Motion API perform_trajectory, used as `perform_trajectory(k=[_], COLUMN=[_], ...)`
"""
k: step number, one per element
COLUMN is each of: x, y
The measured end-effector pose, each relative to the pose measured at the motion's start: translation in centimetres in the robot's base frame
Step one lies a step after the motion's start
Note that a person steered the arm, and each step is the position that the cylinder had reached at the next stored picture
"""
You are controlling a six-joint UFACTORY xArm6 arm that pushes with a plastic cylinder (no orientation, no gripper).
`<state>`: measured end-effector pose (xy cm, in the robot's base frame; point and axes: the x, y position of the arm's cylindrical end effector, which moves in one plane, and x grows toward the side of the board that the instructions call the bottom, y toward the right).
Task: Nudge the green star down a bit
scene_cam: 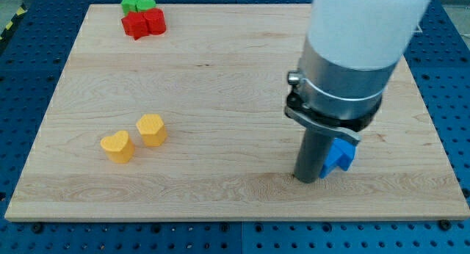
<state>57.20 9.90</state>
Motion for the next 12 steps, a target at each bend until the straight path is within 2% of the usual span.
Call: perform_trajectory(k=[1,2,4,6,7,9,11,12], x=[0.1,-1.4,-13.5,-20.4,-25.4,-38.0,-38.0,-38.0], y=[-1.2,-5.6,-11.7,-29.9,-37.4,-38.1,-37.5,-34.8])
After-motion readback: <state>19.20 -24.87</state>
